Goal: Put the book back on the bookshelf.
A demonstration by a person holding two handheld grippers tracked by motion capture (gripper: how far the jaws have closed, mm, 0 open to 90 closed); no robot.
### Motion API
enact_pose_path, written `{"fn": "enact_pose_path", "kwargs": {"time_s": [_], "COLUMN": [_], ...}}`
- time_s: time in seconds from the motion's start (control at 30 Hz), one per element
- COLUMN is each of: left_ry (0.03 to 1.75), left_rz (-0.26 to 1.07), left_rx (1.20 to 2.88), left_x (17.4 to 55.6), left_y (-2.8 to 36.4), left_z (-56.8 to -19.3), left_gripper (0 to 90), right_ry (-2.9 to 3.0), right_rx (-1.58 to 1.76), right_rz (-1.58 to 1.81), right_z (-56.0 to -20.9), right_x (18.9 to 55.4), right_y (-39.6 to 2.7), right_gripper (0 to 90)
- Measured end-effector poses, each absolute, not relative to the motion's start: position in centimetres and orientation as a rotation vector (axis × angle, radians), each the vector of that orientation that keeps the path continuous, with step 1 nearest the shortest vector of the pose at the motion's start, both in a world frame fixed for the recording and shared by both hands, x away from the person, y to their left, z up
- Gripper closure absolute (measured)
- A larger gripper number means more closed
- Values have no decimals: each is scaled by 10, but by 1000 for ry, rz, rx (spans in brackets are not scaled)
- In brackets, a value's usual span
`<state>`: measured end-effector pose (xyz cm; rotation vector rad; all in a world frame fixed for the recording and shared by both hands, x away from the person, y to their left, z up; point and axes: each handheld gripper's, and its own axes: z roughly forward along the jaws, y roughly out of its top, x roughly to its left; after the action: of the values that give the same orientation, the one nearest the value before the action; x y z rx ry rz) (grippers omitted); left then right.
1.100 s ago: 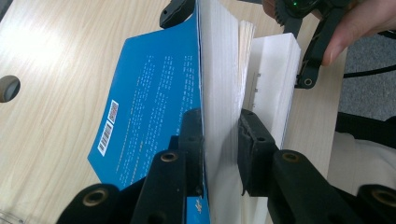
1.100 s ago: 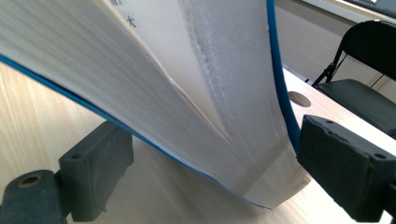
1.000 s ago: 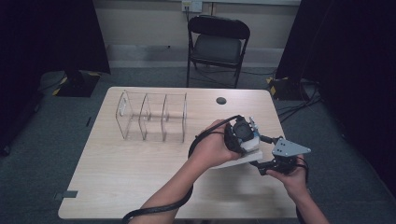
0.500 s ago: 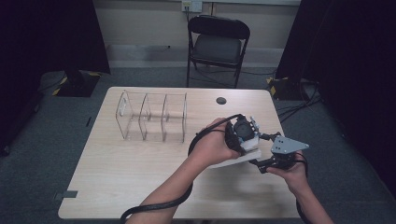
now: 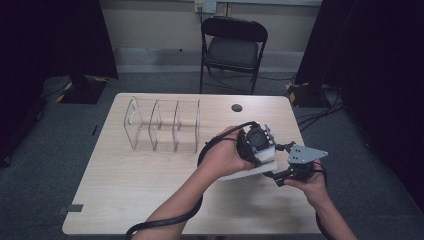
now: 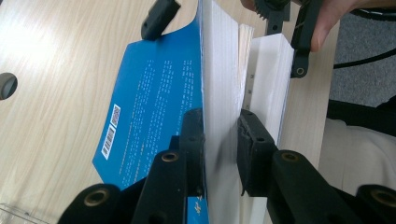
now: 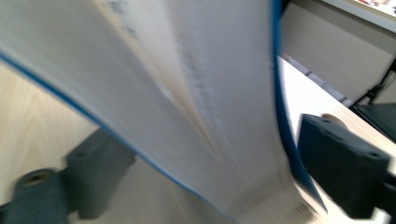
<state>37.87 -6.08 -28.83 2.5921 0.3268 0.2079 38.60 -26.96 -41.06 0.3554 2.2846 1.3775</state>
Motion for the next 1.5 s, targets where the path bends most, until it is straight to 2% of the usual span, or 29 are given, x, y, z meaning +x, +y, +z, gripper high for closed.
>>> {"fn": "enact_pose_path", "kwargs": {"time_s": [0.03,0.13,0.37,0.43,0.5,0.57,0.7,0.73,0.8,0.9,1.5], "left_ry": [333,309,264,287,303,319,364,396,416,430,493], "left_rz": [196,184,202,197,222,234,229,201,250,247,253], "left_rx": [2583,2592,2563,2533,2500,2474,2401,2374,2352,2355,2356], "left_x": [380,382,383,385,387,388,391,392,394,396,396], "left_y": [-59,-58,-50,-45,-41,-39,-32,-29,-20,-11,13], "left_z": [-288,-289,-294,-296,-297,-297,-296,-294,-286,-282,-293], "left_gripper": [743,743,702,679,553,525,391,391,389,373,340], "right_ry": [2291,2333,2423,2428,2451,2453,2453,2459,2455,2457,2459], "right_rx": [311,253,288,294,332,339,399,412,435,457,590], "right_rz": [1382,1372,1400,1398,1413,1419,1471,1479,1502,1518,1606], "right_z": [-409,-406,-409,-409,-410,-410,-412,-413,-414,-414,-409], "right_x": [385,384,381,382,382,383,385,386,387,388,403], "right_y": [-270,-269,-268,-267,-267,-268,-271,-272,-274,-277,-285], "right_gripper": [267,360,471,472,475,474,475,475,475,474,473]}}
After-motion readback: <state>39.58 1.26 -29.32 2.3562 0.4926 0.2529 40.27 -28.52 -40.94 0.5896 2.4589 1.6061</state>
